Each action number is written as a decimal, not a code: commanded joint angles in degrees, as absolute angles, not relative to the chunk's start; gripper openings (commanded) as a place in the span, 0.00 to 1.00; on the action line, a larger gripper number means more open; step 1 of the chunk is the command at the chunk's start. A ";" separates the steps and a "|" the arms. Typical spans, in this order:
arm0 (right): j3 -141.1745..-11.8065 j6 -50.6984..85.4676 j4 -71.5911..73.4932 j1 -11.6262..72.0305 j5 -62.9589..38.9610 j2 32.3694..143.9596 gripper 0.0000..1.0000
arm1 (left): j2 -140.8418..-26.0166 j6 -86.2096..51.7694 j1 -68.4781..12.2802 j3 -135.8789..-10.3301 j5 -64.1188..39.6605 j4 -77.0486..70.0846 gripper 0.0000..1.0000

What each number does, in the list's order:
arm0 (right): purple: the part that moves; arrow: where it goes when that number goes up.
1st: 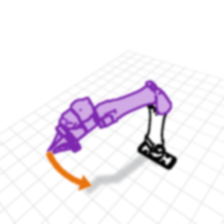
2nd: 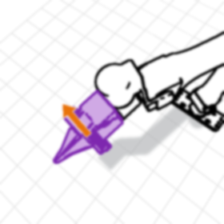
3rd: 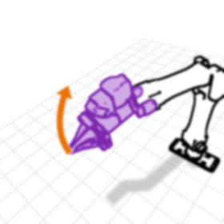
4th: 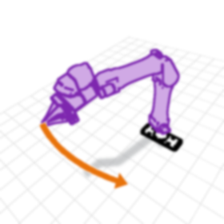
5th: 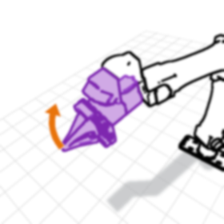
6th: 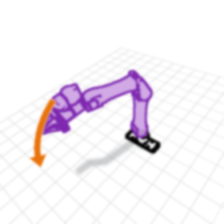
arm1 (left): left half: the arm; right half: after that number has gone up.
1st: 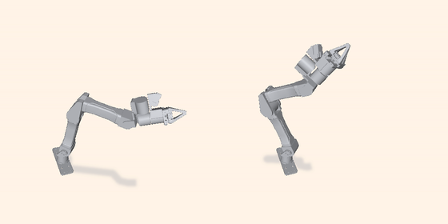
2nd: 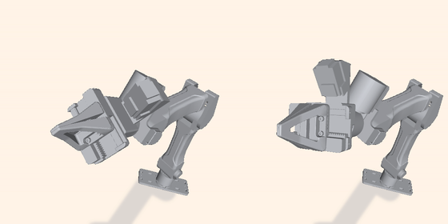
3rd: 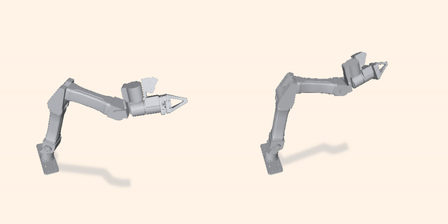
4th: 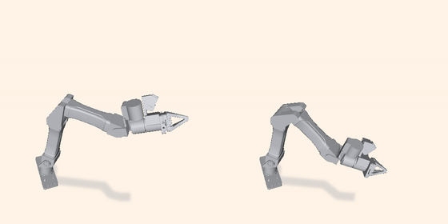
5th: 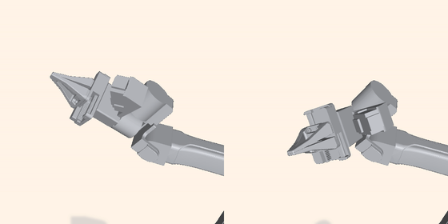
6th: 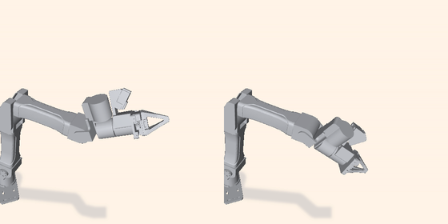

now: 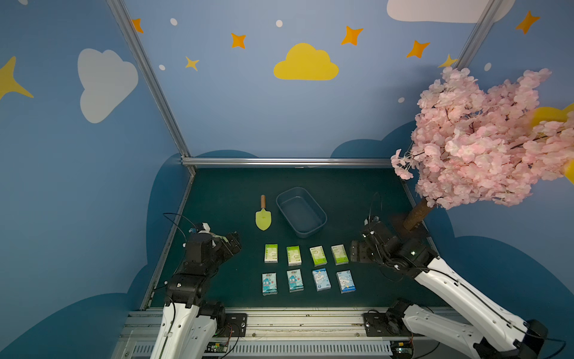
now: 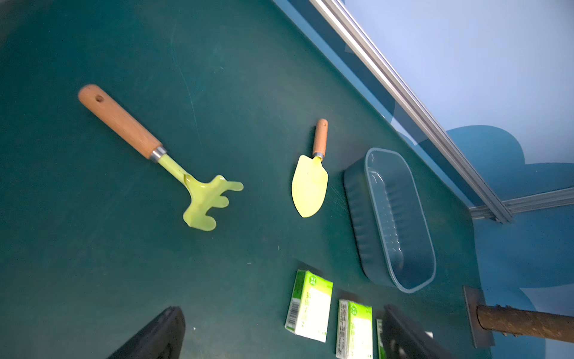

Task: Take the pocket tissues out of the storage box
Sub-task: Reset both arms

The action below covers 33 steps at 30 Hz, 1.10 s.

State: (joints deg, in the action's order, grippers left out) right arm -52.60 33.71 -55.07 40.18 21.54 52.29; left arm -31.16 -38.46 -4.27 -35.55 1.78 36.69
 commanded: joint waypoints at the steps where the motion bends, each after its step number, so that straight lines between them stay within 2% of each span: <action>1: -52.07 26.86 -51.03 36.05 26.37 49.70 0.98 | -32.43 -35.62 -3.48 -36.21 5.20 33.58 1.00; 5: -49.00 22.06 -43.31 27.71 26.06 48.04 0.98 | -35.23 -34.30 -2.45 -36.34 5.53 31.02 1.00; 9: -42.99 17.76 -31.52 17.50 20.73 48.03 0.98 | -38.79 -33.35 -0.57 -36.74 5.94 29.17 1.00; 15: -34.83 17.00 -16.44 6.52 16.16 53.81 0.98 | -43.55 -31.77 2.78 -36.65 6.41 26.82 1.00; 21: -30.49 12.05 -1.23 5.52 16.40 59.69 0.98 | -45.67 -28.90 4.39 -34.88 7.22 22.72 1.00; 33: -26.65 1.65 20.10 5.25 8.10 72.09 0.98 | -44.27 -22.70 4.91 -28.85 13.43 15.08 1.00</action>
